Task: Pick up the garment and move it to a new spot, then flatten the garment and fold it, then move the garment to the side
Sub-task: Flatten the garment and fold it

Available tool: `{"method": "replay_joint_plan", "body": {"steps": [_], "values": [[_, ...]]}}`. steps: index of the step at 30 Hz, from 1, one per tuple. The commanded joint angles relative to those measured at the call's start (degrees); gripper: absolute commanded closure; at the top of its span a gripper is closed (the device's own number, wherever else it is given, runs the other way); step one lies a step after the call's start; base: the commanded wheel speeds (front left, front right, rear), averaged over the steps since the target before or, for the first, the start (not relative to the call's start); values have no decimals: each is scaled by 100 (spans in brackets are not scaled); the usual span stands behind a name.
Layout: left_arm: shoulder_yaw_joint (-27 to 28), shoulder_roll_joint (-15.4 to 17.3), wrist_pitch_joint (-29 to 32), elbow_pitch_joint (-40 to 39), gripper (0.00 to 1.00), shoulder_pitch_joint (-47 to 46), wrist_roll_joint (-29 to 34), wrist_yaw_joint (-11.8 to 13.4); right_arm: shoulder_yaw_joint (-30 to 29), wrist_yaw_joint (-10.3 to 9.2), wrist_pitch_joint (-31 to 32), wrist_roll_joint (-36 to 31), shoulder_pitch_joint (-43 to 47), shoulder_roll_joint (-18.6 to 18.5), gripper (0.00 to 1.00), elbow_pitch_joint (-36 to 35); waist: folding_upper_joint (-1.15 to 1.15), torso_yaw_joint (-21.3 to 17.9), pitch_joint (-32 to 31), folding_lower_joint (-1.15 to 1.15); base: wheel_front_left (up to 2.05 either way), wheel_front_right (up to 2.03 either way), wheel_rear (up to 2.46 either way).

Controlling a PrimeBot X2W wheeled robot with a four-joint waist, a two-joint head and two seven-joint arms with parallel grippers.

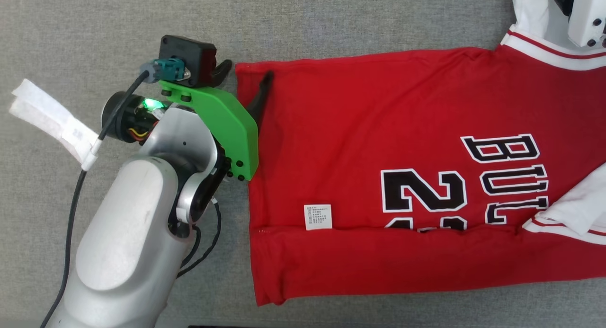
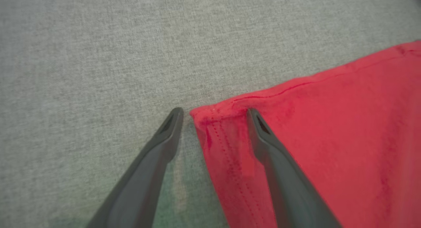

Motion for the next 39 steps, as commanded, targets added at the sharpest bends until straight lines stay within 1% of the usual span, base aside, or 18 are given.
{"method": "replay_joint_plan", "body": {"steps": [1,2,6,8,12,14,15,16,21,24,27,29,32,35,39], "values": [[-79,47,93,40,70,-30,-44,-60,110,-9,-19,43,63,-29,60,141,0,-37,-11,0,0,0,0],[-87,64,120,26,100,-32,-50,-69,105,-9,-178,76,4,-9,100,131,0,-52,-11,0,0,0,0],[5,149,48,-43,100,-61,-61,-57,-62,-9,-982,-17,-323,70,100,228,0,-130,-50,0,0,0,0],[136,198,-41,-112,100,-133,-58,8,-109,-9,-1282,26,-416,131,100,331,0,-175,-101,0,0,0,0],[365,281,-188,-340,100,-134,-76,134,-136,-9,-1605,273,-520,75,100,426,0,-289,-250,0,0,0,0],[426,306,-213,-492,100,-53,-92,180,-89,-9,-1703,438,-430,14,100,341,0,-356,-330,0,0,0,0],[443,333,-228,-672,100,80,-66,229,-9,-9,-1810,571,-260,-118,100,203,0,-439,-403,0,0,0,0],[460,347,-249,-789,100,172,-58,268,13,-9,-1896,685,-166,-175,100,101,0,-494,-443,0,0,0,0],[478,419,-313,-1388,100,804,-89,444,-58,-10,-2242,1117,519,-531,100,-501,0,-689,-650,0,0,0,0],[529,512,-379,-1752,100,1389,-139,575,-176,-10,-2447,1336,1187,-726,100,-887,0,-820,-849,0,0,0,0],[611,603,-448,-2050,100,1953,-175,696,-319,-9,-2504,1476,1927,-847,100,-1235,0,-933,-1054,0,0,0,0],[628,651,-440,-2163,100,2264,-200,766,-414,-10,-2518,1514,2341,-830,100,-1374,0,-1001,-1140,0,0,0,0],[680,693,-484,-2393,100,2752,-251,892,-528,-9,-2517,1557,2914,-646,100,-1633,0,-1176,-1255,0,0,0,0],[754,761,-503,-2593,100,3113,-296,973,-682,-10,-2496,1488,3268,-507,100,-1746,0,-1285,-1285,0,0,0,0],[818,856,-493,-2731,100,3377,-343,1006,-838,-7,-2447,1396,3556,-303,100,-1845,0,-1329,-1298,0,0,0,0]]}}
